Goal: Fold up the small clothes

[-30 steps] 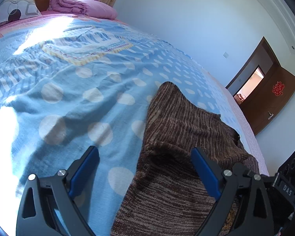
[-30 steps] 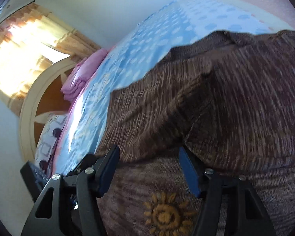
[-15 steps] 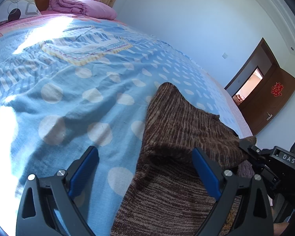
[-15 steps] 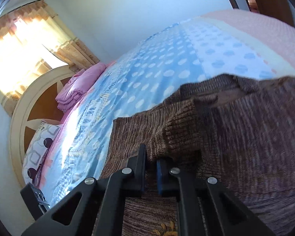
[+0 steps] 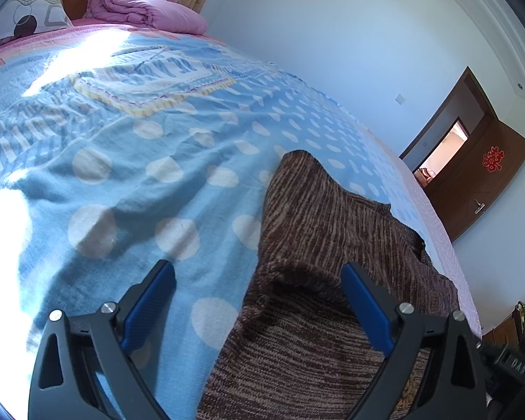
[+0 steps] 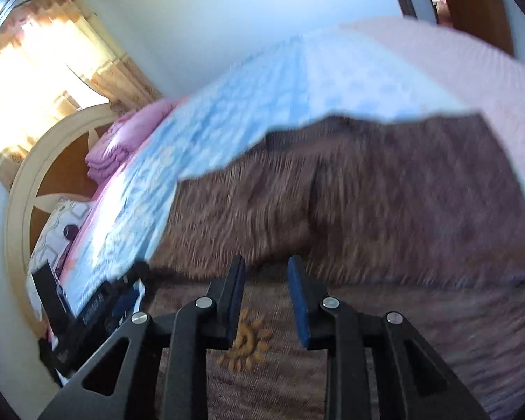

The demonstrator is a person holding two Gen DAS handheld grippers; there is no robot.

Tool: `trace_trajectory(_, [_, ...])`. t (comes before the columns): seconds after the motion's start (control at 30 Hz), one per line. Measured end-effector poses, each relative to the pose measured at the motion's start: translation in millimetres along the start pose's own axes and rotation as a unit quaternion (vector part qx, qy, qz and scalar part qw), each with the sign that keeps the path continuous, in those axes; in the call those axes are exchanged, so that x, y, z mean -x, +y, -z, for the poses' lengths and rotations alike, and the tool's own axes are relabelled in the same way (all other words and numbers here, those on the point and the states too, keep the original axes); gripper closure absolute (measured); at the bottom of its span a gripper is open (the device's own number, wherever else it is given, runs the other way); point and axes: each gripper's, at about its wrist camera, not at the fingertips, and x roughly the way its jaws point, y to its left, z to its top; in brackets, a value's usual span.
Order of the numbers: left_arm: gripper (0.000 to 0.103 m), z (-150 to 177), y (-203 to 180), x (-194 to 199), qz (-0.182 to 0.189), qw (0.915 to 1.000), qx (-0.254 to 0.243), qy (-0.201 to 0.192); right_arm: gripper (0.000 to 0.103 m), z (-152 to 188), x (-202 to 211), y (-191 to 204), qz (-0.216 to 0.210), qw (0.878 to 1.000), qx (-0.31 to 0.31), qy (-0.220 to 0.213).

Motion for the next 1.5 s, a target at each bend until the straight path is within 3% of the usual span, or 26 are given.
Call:
trace_trajectory(0.1, [0.005,-0.1,-0.2,-0.6,-0.002,1.0,-0.001,0.001,0.074,-34.7,-12.0,-8.2,0.02,1.0,0.01,-0.014])
trace_trajectory(0.2, [0.005,-0.2,-0.1,-0.9,-0.003,1.0,-0.002,0.001,0.074,-58.3,-59.2,-15.4,0.056,0.998,0.027,0.032])
trace_trajectory(0.27, [0.005,-0.4,0.2,-1.0,-0.001,1.0,-0.001,0.0,0.074,-61.1,-90.7,-21.4,0.042,0.996,0.015,0.073])
trace_trajectory(0.3, [0.005,-0.1,0.2,-1.0,-0.001,1.0,-0.002,0.0,0.074,-61.2,-98.6,-21.1,0.035,0.997,0.018,0.072])
trace_trajectory(0.37, [0.005,0.2,-0.1,-1.1,-0.001,1.0,-0.003,0.0,0.097,-63.8,-99.6,-11.4,0.05,0.996,0.062,0.051])
trace_trajectory(0.53, [0.004,0.3,0.0,-1.3,0.0,1.0,-0.004,-0.001,0.098,-73.2,-80.2,-0.6,0.08,0.99,0.116,-0.008])
trace_trajectory(0.67, [0.004,0.1,-0.3,-1.6,-0.002,1.0,-0.005,0.0,0.094,-70.7,-94.5,-10.9,0.105,0.986,0.119,0.042])
trace_trajectory(0.7, [0.004,-0.1,-0.1,-1.6,-0.002,1.0,-0.005,0.0,0.094,-68.5,-89.0,-15.4,0.118,0.986,0.108,0.037])
trace_trajectory(0.77, [0.004,-0.3,-0.3,-1.8,-0.002,1.0,-0.006,0.0,0.094,-61.0,-62.9,-17.5,0.104,0.991,0.086,-0.009])
trace_trajectory(0.87, [0.004,-0.5,-0.1,-1.8,-0.004,1.0,-0.007,0.0,0.094,-43.1,-41.2,-5.6,0.088,0.99,0.104,-0.029])
trace_trajectory(0.93, [0.004,-0.8,-0.2,-2.1,-0.006,0.9999,-0.009,0.001,0.094,-24.2,-44.8,3.9,0.07,0.989,0.13,0.002])
trace_trajectory(1.0, [0.004,-1.2,0.4,-2.3,-0.006,0.9999,-0.009,0.002,0.094,-8.0,-57.4,6.6,0.083,0.984,0.149,0.049])
trace_trajectory(1.07, [0.004,-1.4,0.2,-2.8,-0.007,0.9999,-0.009,0.004,0.094,-4.4,-48.2,7.2,0.087,0.983,0.157,0.038])
trace_trajectory(1.13, [0.003,-1.3,-0.9,-4.2,-0.007,0.9999,-0.011,0.007,0.077,-6.5,-39.1,-0.9,0.111,0.982,0.134,0.066])
trace_trajectory(1.2, [0.0,-2.2,-1.1,-5.3,-0.001,0.9998,-0.014,0.012,0.077,-3.0,-15.0,-11.2,0.119,0.986,0.098,0.068])
trace_trajectory(1.37, [0.0,-3.5,3.9,2.4,0.037,0.9978,-0.034,0.043,0.076,25.5,96.1,-18.5,0.102,0.991,0.085,-0.028])
trace_trajectory(1.5, [0.0,4.6,8.7,42.9,0.063,0.9924,-0.08,0.068,0.059,56.8,182.3,-27.9,0.116,0.984,0.106,-0.082])
